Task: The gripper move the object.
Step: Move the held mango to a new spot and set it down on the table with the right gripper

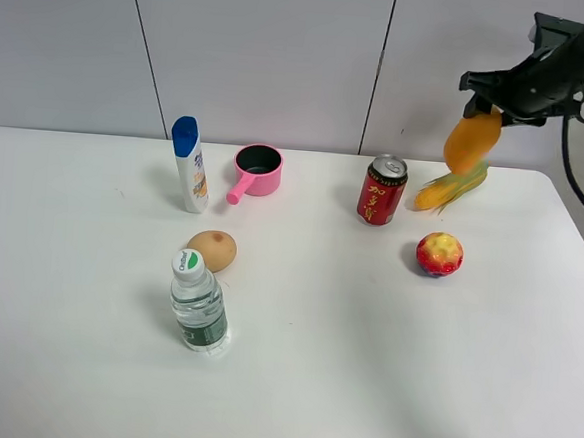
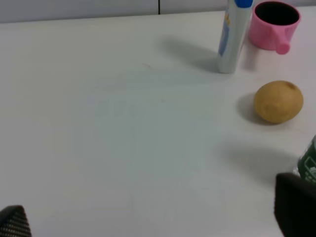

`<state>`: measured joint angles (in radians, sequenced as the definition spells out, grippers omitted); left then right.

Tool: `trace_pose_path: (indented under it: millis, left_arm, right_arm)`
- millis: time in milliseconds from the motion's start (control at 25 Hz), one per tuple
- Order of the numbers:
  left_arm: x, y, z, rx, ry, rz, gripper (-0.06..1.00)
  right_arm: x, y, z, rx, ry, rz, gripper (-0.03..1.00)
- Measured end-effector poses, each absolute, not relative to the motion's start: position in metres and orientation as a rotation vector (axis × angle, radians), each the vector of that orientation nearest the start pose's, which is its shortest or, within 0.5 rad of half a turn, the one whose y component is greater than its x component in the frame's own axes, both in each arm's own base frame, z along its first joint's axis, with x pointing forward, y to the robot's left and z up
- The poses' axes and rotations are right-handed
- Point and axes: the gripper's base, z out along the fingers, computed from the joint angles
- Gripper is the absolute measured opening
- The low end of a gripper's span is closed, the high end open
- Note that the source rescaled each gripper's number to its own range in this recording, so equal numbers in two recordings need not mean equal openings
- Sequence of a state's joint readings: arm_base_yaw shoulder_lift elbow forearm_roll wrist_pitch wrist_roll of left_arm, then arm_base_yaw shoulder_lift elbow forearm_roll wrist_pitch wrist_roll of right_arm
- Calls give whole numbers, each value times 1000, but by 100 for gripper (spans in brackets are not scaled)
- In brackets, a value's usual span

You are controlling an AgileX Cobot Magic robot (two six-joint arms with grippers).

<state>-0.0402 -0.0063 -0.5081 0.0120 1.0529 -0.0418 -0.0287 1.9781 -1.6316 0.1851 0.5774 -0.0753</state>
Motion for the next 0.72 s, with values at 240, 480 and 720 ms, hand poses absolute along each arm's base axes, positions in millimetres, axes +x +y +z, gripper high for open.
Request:
trace_pose_path:
  millis: [240,480,720]
  left_arm:
    - [-6,1,280,-2,2022,-38,100]
    - [-6,1,280,-2,2022,-38,100]
    - [-6,1,280,-2,2022,-38,100]
  right_arm:
    - [503,32,234,-47,2361,162,1]
    - [519,71,198,-149,2400,196,1]
    - [519,81,179,-170,2455,217,1]
